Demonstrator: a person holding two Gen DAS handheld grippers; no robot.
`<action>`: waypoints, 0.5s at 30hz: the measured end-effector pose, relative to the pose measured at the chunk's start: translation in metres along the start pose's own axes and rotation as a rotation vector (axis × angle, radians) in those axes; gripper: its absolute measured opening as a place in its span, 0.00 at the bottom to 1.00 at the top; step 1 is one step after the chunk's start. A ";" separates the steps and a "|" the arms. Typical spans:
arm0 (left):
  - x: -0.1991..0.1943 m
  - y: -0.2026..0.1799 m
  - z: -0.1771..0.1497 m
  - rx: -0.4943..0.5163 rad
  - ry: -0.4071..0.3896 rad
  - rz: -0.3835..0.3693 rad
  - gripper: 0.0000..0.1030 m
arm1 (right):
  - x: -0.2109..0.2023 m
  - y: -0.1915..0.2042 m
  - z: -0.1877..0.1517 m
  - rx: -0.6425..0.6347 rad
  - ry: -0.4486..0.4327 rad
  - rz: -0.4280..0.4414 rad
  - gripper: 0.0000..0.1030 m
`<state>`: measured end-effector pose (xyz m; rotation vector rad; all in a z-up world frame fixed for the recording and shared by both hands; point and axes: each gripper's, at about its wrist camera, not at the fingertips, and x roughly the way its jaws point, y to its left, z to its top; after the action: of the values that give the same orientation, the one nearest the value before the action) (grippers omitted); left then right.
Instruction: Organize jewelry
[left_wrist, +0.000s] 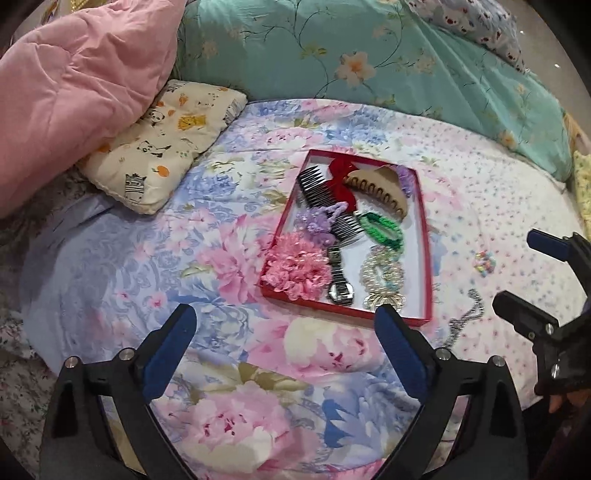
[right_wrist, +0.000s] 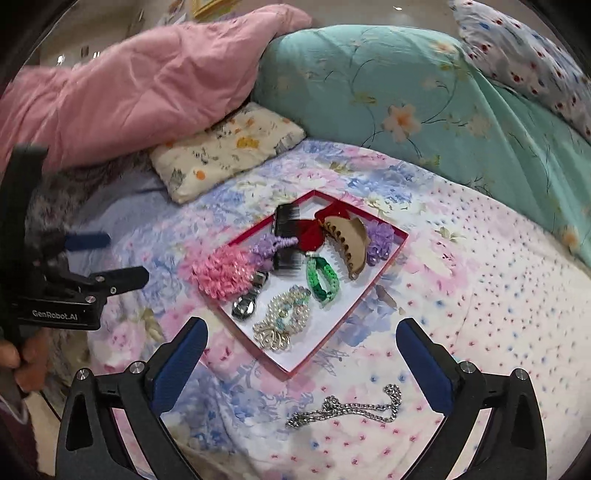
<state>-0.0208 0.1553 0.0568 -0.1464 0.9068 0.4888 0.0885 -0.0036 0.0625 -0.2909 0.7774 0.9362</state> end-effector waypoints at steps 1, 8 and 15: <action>0.002 0.000 -0.001 -0.003 0.006 0.005 0.95 | 0.003 0.001 -0.001 -0.003 0.009 -0.003 1.00; 0.018 0.006 -0.006 -0.032 0.040 0.014 0.95 | 0.019 0.001 -0.010 0.029 0.057 0.035 1.00; 0.028 0.002 -0.010 -0.031 0.062 0.017 0.95 | 0.029 -0.003 -0.015 0.079 0.088 0.073 1.00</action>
<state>-0.0142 0.1631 0.0291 -0.1830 0.9616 0.5163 0.0941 0.0047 0.0310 -0.2371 0.9091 0.9635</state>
